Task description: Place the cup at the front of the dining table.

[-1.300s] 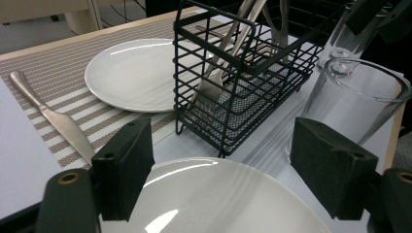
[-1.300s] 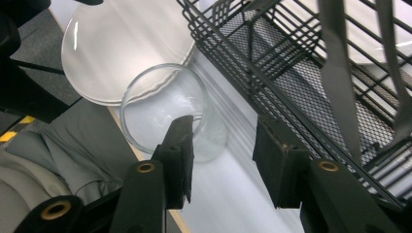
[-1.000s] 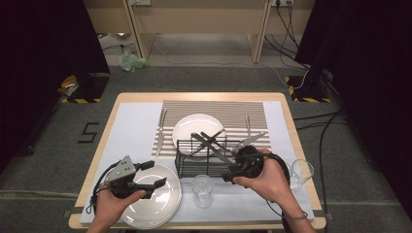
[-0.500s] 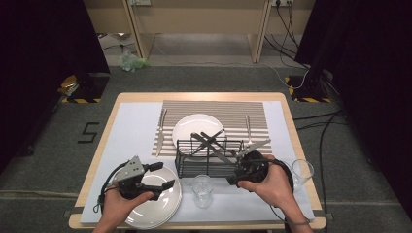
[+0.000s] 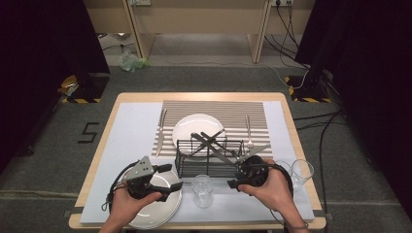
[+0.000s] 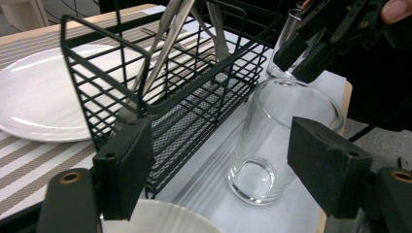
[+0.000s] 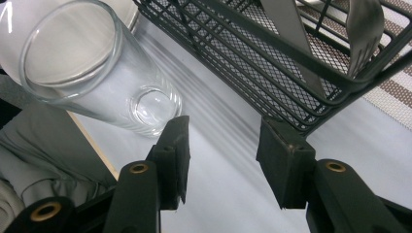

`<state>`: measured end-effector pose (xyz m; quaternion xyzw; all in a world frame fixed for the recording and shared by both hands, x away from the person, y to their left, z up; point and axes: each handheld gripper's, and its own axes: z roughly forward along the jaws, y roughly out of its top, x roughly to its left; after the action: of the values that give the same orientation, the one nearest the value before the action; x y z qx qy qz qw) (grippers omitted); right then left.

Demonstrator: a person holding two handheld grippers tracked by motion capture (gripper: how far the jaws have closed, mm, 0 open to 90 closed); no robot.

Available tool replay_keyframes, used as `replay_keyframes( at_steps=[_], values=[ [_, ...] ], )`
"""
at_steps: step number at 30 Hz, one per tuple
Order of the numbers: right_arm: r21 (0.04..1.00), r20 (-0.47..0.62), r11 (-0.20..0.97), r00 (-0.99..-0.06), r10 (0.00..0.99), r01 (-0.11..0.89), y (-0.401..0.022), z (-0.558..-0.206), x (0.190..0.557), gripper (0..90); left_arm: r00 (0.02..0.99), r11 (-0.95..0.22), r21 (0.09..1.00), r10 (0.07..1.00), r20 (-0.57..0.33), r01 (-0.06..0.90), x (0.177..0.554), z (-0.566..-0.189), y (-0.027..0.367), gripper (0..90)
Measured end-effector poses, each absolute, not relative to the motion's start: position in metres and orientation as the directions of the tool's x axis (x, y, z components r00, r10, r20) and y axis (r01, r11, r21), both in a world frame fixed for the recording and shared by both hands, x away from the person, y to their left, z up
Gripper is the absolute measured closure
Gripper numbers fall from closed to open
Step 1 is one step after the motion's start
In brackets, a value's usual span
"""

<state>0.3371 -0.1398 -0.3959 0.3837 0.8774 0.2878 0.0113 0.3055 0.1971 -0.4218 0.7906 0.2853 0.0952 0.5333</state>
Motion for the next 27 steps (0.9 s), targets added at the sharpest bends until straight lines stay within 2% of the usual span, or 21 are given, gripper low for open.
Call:
replay_keyframes(
  at_steps=[27],
  values=[
    [0.499,0.204,0.542,-0.700,0.684,0.676,-0.140,-0.402,0.335,54.9,0.854,-0.304,0.888,0.494,-0.163,0.346,0.310,-0.417,0.165,26.0]
  ],
)
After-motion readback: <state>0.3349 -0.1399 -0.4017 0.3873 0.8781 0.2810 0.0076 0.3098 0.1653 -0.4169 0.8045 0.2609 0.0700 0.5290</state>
